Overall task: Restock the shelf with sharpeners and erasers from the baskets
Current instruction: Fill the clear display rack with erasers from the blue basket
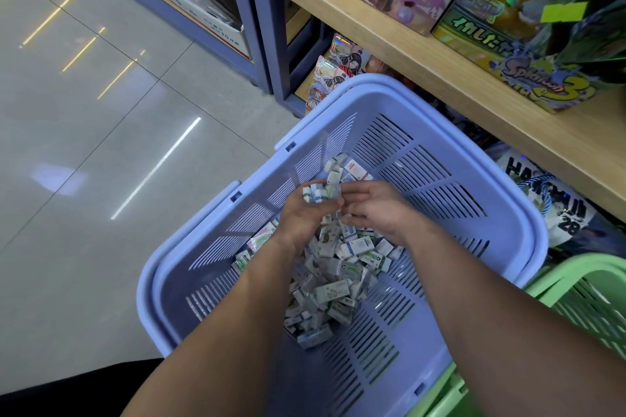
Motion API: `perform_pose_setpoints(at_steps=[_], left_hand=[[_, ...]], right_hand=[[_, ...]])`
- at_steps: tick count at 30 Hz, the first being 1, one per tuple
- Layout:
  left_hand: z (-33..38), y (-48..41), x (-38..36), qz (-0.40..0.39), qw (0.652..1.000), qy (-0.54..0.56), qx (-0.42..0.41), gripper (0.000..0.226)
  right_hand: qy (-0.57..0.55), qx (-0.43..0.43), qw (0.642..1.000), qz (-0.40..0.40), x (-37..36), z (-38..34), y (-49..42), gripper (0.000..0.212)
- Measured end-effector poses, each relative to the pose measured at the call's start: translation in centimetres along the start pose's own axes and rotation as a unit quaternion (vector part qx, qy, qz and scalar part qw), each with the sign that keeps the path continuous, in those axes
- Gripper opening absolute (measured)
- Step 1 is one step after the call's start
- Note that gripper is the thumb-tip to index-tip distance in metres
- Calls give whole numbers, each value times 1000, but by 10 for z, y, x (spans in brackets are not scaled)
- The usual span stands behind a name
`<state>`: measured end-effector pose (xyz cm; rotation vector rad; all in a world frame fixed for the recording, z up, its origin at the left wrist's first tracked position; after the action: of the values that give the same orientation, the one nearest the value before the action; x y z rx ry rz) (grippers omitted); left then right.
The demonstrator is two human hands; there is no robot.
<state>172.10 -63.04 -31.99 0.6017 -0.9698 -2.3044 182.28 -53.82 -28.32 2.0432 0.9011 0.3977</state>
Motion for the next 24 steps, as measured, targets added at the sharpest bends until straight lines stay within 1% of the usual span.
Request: perform_pose_setpoints(at_steps=[2,4,5,7,9,12,14,17,19,21,23,24], left_hand=[[3,1,4,20,998,-50,-13,46],[3,2,8,33,993,-109,-21,41],[4,3,9,33,991,-130,-21,41],[8,6,8,30,984,-175,-33,38],[12,9,7,33,976,-211,-48,36],[12,11,13,54,967,-243,-53,37],[16,14,18,72,953,-288,-59,34],[30,27,19,82,935,-342,-56,33],[41,41,13,64,927,-367,-55,37],[58,56,2,39,907,-411,-76,40],[81,78,-9,26,897,-430,-98,40],[94,90,-16,21,894,-434,-109,40]], right_hand=[[53,17,998,42,6,0,-2,38],[177,50,976,113,20,-3,-4,39],[251,57,958,122,24,-2,-4,42],[380,49,920,80,18,7,-4,52],[438,35,896,60,13,14,-4,55],[490,49,866,87,12,10,-7,39],[499,37,861,92,14,9,-9,35],[467,39,878,100,16,2,0,33],[417,64,900,113,18,-14,13,28],[347,90,924,130,22,-32,34,19],[282,117,941,147,28,-47,63,10],[251,128,947,157,32,-52,80,11]])
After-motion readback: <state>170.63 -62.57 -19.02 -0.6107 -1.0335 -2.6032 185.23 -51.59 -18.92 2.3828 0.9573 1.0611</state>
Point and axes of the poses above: each hand's wrist, its own y-axis away from the middle knuckle, its own x-axis out of the back of the hand, z = x × y, the point moved 9 cm from there along -y, towards the middle knuckle, and after that the axes turned 1 degree about y, right-handed, at the moved point
